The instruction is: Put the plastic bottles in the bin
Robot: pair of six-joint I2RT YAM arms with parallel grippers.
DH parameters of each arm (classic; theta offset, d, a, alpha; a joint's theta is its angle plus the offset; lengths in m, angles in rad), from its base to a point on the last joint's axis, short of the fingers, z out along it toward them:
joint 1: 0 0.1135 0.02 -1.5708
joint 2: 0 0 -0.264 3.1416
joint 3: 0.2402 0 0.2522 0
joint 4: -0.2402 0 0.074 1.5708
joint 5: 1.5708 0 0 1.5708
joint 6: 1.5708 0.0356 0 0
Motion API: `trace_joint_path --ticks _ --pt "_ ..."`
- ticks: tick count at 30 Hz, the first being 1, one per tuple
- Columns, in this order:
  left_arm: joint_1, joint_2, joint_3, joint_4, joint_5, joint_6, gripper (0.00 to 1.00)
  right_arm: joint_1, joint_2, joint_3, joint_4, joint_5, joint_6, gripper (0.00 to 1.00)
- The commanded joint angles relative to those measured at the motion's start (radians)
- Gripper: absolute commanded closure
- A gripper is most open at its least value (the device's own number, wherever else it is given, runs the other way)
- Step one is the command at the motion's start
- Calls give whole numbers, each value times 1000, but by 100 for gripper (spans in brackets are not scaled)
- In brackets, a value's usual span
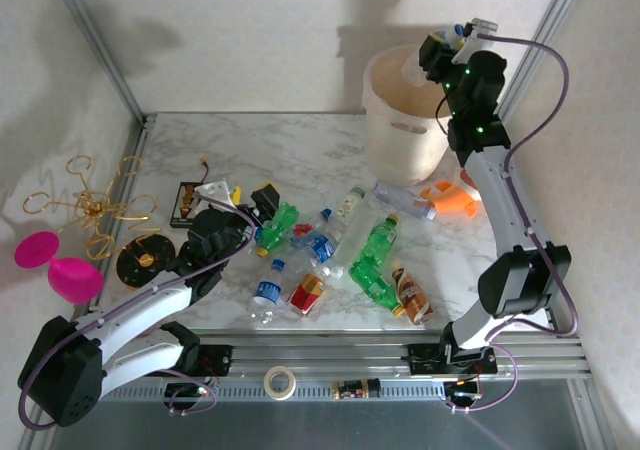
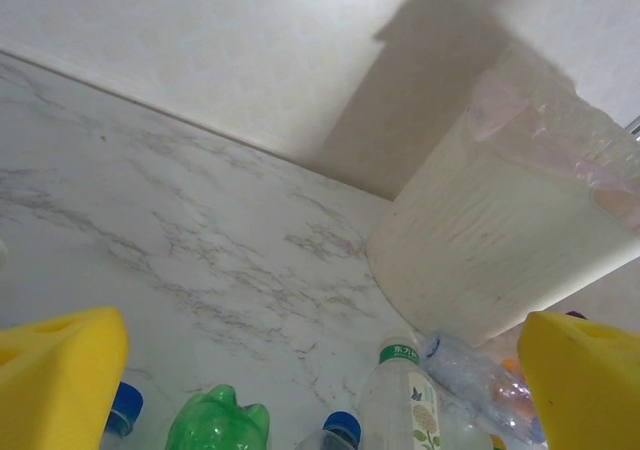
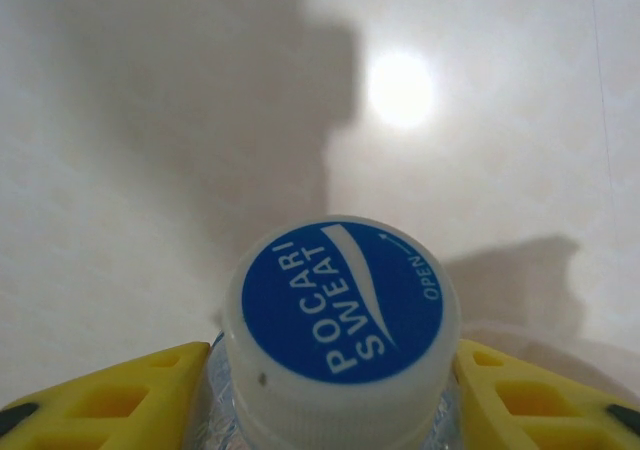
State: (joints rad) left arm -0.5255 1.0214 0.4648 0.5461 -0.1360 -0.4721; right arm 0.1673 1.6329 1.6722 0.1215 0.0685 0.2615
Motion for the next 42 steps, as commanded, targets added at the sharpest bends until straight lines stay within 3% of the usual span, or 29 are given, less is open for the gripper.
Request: trace_joint_path --ticks 1,8,16,18,21,25,28,36,42 --pt "10 -11 -11 -30 -3 9 0 -4 69 37 -3 42 -32 54" --pt "10 -10 -15 -79 8 37 1 -6 243 163 -130 26 -26 53" --pt "12 -32 -24 -116 -5 74 0 -6 363 267 -213 12 0 45" --pt "12 -37 -29 -119 -14 78 0 -5 372 279 -221 3 7 41" --pt "12 -46 -33 -119 -23 79 0 -5 371 292 -233 5 15 27" --pt "14 -49 -35 -123 -31 78 0 -6 334 297 -230 9 15 8" --pt "23 -46 -41 -108 -19 51 0 -6 286 286 -226 4 9 1" --pt "86 -16 -24 -89 41 -3 0 11 79 121 -180 -85 8 1" --pt "149 69 71 -198 36 -11 0 83 -110 -108 -137 -107 -2 1"
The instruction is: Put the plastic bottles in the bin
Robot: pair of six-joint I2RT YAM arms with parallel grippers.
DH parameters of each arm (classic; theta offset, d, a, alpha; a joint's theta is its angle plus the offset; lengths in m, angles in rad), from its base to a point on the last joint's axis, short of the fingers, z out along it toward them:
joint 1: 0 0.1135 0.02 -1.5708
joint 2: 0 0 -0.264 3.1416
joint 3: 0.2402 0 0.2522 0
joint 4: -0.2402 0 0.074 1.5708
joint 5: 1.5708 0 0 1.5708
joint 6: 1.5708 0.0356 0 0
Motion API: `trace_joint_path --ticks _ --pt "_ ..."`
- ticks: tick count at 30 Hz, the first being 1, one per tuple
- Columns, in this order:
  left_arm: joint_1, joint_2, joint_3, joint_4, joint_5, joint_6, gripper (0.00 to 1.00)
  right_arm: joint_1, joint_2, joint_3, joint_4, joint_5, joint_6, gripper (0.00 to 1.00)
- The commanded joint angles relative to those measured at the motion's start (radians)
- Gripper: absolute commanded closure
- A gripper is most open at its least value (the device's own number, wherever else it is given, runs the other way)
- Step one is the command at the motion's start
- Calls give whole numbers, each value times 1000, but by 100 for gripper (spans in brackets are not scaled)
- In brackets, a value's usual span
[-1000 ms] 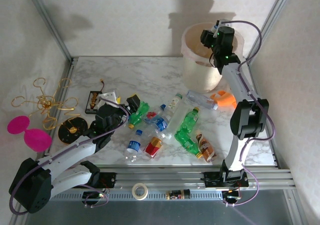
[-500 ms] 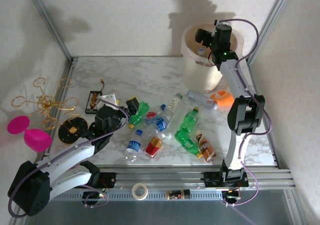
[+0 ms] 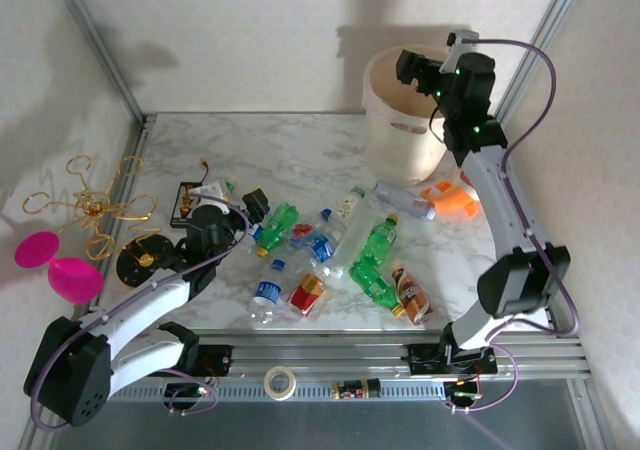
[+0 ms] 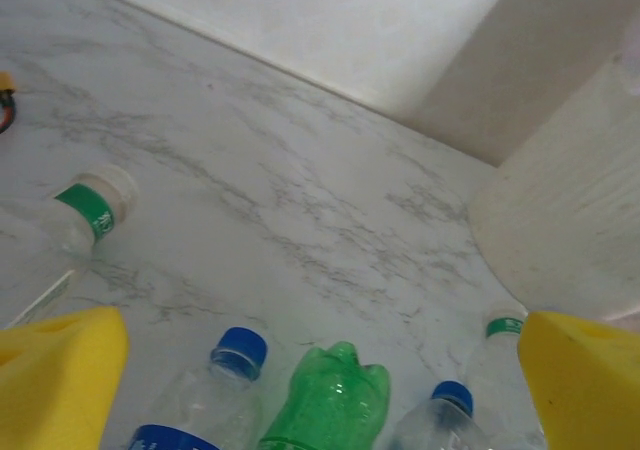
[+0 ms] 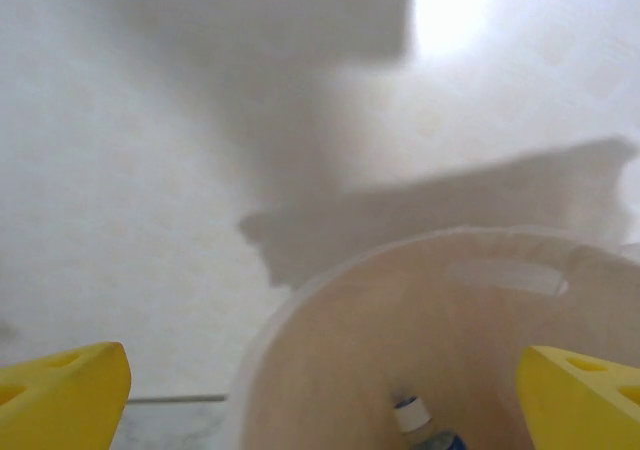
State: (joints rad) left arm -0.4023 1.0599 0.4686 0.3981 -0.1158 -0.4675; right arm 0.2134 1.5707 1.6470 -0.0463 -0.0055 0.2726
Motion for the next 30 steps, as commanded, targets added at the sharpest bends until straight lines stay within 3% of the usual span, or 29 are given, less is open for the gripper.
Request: trace_joint_path --ticks 1,8,17,30 --pt "33 51 85 -66 16 -11 0 56 -78 -130 41 -32 -17 1" --pt "51 235 299 -285 2 74 1 170 -257 -436 121 10 12 1" --pt "72 450 516 -473 -110 139 0 235 -299 -651 112 37 73 1" --pt "230 545 539 -492 -133 174 0 256 -317 -774 171 47 82 1"
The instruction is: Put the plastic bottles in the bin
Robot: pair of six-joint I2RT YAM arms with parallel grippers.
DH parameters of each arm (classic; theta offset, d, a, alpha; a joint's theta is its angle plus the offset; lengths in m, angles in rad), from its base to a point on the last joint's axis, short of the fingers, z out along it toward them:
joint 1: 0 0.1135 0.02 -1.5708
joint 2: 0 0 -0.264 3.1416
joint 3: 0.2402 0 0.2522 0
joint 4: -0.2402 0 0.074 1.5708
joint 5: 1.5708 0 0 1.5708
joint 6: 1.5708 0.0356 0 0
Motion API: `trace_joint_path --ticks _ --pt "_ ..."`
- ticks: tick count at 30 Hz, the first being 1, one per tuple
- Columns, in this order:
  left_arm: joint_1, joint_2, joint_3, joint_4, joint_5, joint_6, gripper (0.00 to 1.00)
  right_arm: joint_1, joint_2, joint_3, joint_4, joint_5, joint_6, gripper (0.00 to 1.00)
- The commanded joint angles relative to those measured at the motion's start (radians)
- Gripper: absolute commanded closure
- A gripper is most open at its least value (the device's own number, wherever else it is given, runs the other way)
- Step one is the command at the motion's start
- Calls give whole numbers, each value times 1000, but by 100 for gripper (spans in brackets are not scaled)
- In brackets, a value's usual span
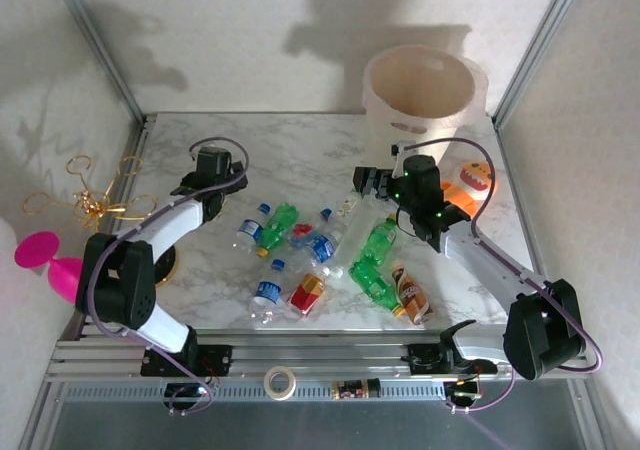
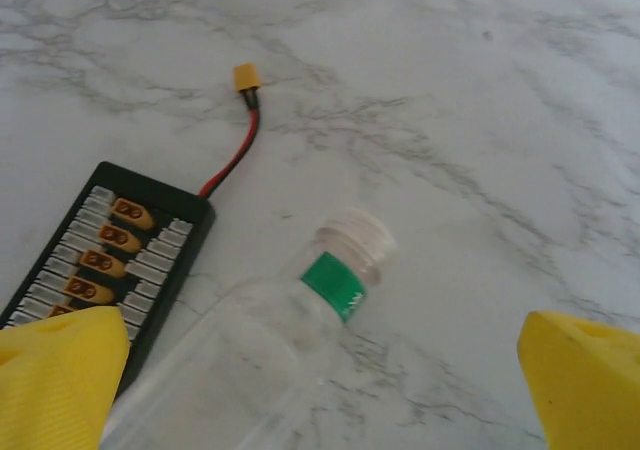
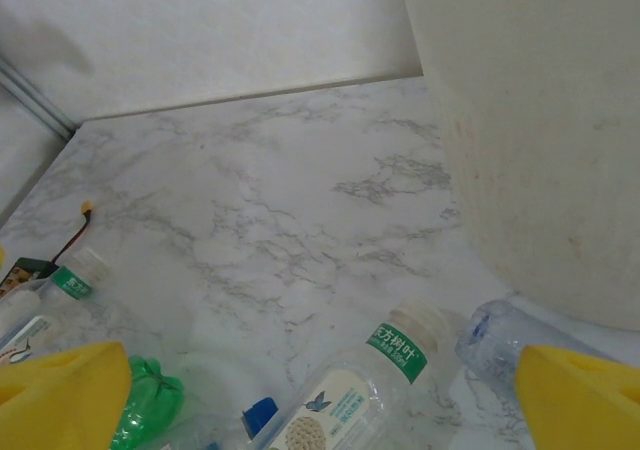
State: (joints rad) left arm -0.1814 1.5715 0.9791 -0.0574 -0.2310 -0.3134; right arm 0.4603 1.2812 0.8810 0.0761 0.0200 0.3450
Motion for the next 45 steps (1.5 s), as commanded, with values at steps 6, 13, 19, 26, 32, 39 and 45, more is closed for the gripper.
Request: trace_joint_path --ticks 6,13,19,26,32,39,45 --pt "52 108 38 -49 -21 -1 0 10 -39 -14 47 48 -5 1" --pt "62 137 37 -65 39 -32 0 9 -44 -20 61 59 5 1" --pt "45 121 -6 -59 136 -89 0 10 -47 -20 73 58 22 1" --pt "30 86 -91 -38 145 -132 0 18 -44 -25 77 58 43 1" --pt "17 83 -116 -38 100 -118 2 32 -33 -26 82 62 52 1" --pt "12 109 -107 -20 90 -95 15 42 -30 -20 74 73 49 1" --pt "0 125 -94 -13 85 -74 38 41 -8 5 41 66 56 1"
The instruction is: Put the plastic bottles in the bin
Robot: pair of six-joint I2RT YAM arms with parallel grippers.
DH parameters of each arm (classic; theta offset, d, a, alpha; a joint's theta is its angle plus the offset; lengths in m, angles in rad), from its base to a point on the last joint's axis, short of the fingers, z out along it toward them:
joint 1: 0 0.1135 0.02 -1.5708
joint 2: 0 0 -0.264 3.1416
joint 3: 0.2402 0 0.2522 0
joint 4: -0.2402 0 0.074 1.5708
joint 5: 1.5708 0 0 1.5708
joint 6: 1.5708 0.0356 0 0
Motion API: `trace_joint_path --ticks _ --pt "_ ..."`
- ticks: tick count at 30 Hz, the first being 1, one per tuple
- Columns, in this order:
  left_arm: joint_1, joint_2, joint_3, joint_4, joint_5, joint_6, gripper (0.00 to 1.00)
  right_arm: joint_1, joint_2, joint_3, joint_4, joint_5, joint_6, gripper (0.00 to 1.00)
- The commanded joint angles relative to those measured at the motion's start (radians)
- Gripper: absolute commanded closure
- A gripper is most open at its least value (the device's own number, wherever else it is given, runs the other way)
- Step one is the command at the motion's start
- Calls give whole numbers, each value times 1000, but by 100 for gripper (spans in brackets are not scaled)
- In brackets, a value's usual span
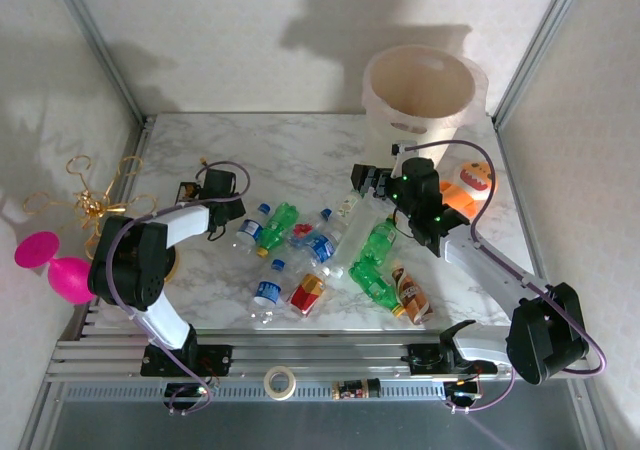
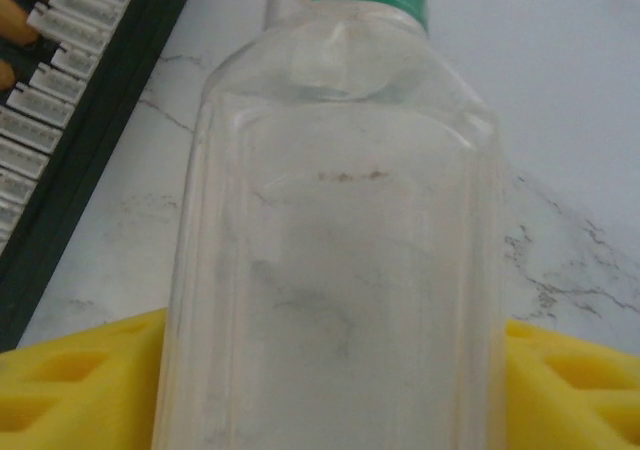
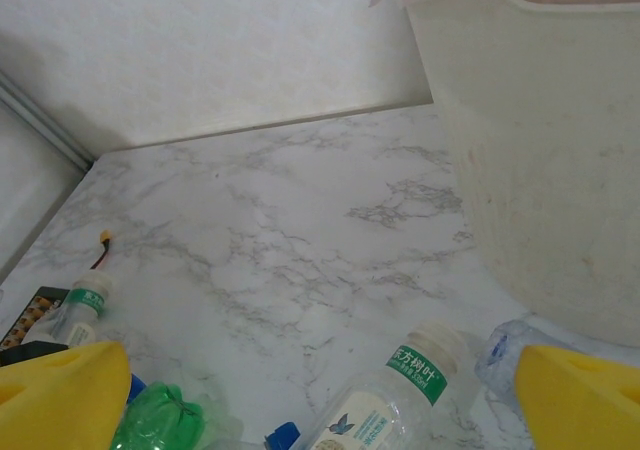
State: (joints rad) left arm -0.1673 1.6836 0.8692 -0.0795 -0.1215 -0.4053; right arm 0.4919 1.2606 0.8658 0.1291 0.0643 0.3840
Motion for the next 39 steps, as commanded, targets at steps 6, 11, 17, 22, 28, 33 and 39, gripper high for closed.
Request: trace_joint_path --ticks 6,11,17,22,28,33,39 --pt "-55 -48 -10 46 -84 46 51 11 34 41 -7 22 48 1" --pt "-102 -150 -43 101 -92 63 53 10 61 79 -5 -28 47 1" --pt "-199 -259 -64 178 -73 57 55 10 91 104 15 -134 37 1" --pt "-273 -362 -166 405 111 70 55 10 106 106 88 -328 21 1" --pt "-352 -419 -282 657 224 109 56 16 160 149 123 -506 42 1" --pt "-426 -437 -346 775 214 110 57 44 192 160 171 -551 64 1" --pt "-514 -451 -372 824 140 122 57 79 256 150 276 -629 146 3"
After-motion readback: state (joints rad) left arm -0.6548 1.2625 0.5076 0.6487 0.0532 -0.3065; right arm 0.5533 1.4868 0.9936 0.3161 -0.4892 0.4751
